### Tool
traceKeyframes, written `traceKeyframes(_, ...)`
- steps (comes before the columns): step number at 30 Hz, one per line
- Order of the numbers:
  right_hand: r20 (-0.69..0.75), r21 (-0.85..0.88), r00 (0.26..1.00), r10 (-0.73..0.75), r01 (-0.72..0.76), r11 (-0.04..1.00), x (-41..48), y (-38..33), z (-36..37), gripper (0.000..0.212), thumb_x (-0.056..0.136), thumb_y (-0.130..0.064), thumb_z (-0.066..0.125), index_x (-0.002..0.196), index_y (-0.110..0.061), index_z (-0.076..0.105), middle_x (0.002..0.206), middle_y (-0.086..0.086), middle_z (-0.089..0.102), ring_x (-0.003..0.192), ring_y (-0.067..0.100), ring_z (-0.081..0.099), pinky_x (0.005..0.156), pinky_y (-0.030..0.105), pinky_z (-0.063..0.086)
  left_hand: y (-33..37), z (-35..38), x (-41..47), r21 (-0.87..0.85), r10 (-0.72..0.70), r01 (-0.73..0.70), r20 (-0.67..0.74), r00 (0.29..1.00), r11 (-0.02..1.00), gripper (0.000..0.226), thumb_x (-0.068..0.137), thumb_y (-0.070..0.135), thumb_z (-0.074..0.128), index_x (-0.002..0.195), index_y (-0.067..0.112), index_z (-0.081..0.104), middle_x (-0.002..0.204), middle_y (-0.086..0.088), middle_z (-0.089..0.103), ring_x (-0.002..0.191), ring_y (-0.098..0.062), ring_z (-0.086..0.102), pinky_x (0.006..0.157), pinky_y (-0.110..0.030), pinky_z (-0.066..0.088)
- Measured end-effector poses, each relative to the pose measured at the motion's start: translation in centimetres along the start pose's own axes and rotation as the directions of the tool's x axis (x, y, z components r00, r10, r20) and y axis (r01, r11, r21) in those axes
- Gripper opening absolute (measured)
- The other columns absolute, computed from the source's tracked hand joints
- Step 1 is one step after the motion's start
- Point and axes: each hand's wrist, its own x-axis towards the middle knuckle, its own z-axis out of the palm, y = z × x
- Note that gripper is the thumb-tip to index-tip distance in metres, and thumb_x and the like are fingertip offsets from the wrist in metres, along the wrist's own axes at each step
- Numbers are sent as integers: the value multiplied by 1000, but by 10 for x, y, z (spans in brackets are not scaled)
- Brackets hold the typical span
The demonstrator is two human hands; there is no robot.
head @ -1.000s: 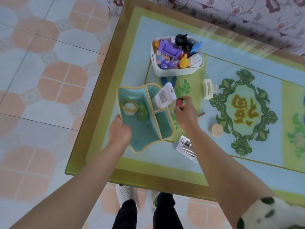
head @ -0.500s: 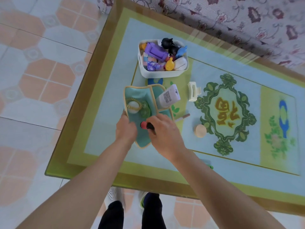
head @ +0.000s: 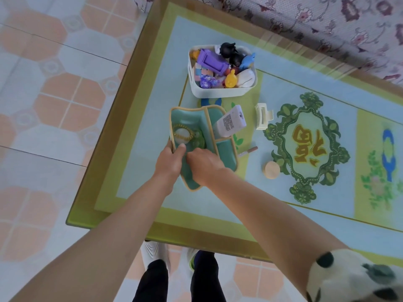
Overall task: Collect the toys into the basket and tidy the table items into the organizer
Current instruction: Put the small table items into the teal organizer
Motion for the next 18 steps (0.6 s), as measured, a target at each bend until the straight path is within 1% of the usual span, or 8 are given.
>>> traceKeyframes(4, -27, 39, 999, -29, 30, 999, -15, 4, -10, 14, 85, 1, 50, 88, -7, 61, 87, 9, 55, 92, 32, 61, 66, 32, 40, 1, -2, -3, -31, -6, 6, 6, 1000, 999, 38, 99, 36, 38, 132, 22, 51, 124, -8, 63, 112, -29, 59, 99, -50, 48)
traceKeyframes(8, -273, 122, 959, -74, 111, 986, -36, 28, -14, 12, 85, -2, 52, 89, -3, 64, 92, 11, 59, 89, 30, 57, 71, 35, 44, 1, 1, -5, 25, 27, -26, -30, 999, 999, 40, 100, 37, 35, 129, 16, 52, 121, -11, 63, 112, -33, 58, 99, -55, 47)
traceKeyframes(10, -459, 203, 888, -16, 122, 972, -49, 45, -14, 15, 88, -5, 51, 86, -2, 66, 85, 10, 61, 80, 27, 56, 68, 35, 46, 1, 4, -6, 41, 27, -25, -48, 999, 999, 41, 100, 38, 35, 128, 14, 53, 121, -12, 62, 112, -34, 58, 98, -55, 47)
traceKeyframes(12, -609, 315, 780, 144, 71, 946, -58, 66, -14, 16, 88, -5, 52, 82, -4, 67, 78, 7, 63, 68, 23, 56, 62, 33, 46, 2, 7, -5, 39, 23, -21, -58, 998, 999, 41, 100, 38, 36, 126, 12, 53, 120, -14, 62, 111, -35, 58, 97, -56, 47)
traceKeyframes(13, -634, 390, 732, 249, 25, 920, -61, 81, -12, 17, 88, -5, 52, 81, -5, 68, 77, 6, 65, 67, 22, 57, 63, 32, 46, 2, 11, -5, 38, 25, -23, -60, 998, 999, 40, 100, 39, 36, 124, 12, 54, 119, -14, 62, 110, -35, 59, 97, -56, 48)
traceKeyframes(15, -580, 526, 691, 431, -86, 846, -58, 110, -3, 19, 88, -4, 52, 85, -6, 70, 81, 7, 68, 73, 22, 59, 69, 28, 44, 3, 16, -4, 44, 42, -39, -74, 996, 998, 39, 100, 38, 36, 120, 12, 55, 117, -15, 64, 108, -36, 60, 95, -57, 48)
traceKeyframes(17, -482, 540, 735, 477, -180, 822, -50, 134, 13, 22, 89, -2, 50, 93, -7, 71, 90, 8, 68, 82, 23, 61, 73, 23, 41, 3, 20, -2, 66, 67, -61, -95, 993, 996, 39, 100, 38, 36, 118, 11, 57, 114, -16, 65, 106, -37, 61, 93, -58, 49)
traceKeyframes(18, -442, 506, 775, 453, -202, 839, -44, 142, 23, 24, 89, -1, 50, 98, -8, 71, 96, 8, 67, 88, 25, 61, 77, 26, 43, 3, 22, 0, 74, 78, -71, -108, 991, 995, 38, 100, 38, 36, 117, 11, 57, 113, -16, 65, 104, -37, 61, 92, -59, 49)
